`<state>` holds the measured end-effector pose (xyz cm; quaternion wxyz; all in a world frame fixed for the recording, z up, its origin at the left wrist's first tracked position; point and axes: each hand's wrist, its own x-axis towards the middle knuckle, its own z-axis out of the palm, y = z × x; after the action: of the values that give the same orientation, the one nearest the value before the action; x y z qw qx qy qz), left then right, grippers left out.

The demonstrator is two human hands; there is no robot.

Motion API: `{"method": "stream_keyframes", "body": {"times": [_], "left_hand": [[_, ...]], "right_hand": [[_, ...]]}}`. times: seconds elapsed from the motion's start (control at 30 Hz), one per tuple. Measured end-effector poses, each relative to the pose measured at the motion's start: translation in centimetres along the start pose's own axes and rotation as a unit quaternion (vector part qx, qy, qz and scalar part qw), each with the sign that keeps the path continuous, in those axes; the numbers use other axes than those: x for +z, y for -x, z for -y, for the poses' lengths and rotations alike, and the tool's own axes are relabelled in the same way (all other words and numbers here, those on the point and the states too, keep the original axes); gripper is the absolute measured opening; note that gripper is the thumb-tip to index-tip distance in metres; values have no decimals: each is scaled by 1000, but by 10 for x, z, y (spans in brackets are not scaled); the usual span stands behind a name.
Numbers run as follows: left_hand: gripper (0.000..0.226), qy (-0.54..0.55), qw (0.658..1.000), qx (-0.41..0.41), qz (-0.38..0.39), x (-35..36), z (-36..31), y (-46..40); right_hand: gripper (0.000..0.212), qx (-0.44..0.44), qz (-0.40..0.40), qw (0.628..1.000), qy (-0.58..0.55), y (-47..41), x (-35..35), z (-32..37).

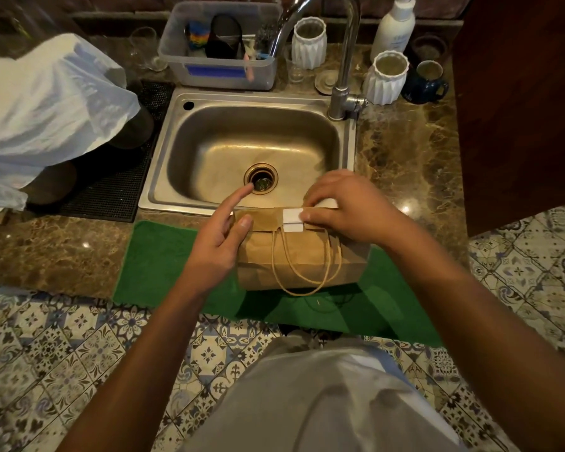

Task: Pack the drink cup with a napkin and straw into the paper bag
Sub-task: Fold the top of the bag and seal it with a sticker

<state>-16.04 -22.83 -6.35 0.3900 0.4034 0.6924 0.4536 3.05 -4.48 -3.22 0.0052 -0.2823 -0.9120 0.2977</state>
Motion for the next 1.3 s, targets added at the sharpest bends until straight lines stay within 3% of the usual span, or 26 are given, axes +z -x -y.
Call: {"method": "stream_keyframes", "body": {"times": [0.13, 0.23, 0.33, 0.47, 0.57, 0.7, 0.8, 0.87, 0.97, 1.1, 1.2, 1.3], "left_hand": [[44, 10, 1000, 5, -29, 2, 1, -1], [42, 22, 999, 3, -31, 5, 1, -1], [43, 29, 999, 1, -34, 6, 0, -2], [43, 23, 999, 22, -28, 5, -4, -1], [45, -2, 998, 38, -41, 1, -4, 4], [46, -20, 998, 48, -22, 3, -11, 4], [46, -14, 998, 51, -27, 10, -19, 3], [45, -6, 998, 49, -38, 15, -23, 4], [44, -3, 997, 45, -57, 20, -29, 8], [42, -4, 996, 47, -73, 30, -44, 17], [41, -10, 995, 52, -89, 37, -60, 21], [39, 5, 994, 53, -99, 47, -78, 25]], "right_hand": [[21, -28, 91, 995, -18, -19, -4, 5], [25, -43, 107, 993, -25, -14, -9, -12], [48, -75, 68, 992, -78, -2, -14, -30], [29, -61, 16, 973, -223, 17, -22, -56], [15, -21, 4, 975, -221, 31, -30, -75], [34, 42, -28, 946, -319, 46, -29, -69], [47, 55, 21, 934, -353, 48, -11, -55], [38, 61, 41, 939, -335, 49, 5, -55], [22, 73, 2, 921, -383, 55, 20, -59], [28, 68, -40, 906, -416, 72, 27, -63], [17, 53, -65, 889, -450, 80, 24, -62], [25, 42, -120, 867, -481, 94, 16, -60]]}}
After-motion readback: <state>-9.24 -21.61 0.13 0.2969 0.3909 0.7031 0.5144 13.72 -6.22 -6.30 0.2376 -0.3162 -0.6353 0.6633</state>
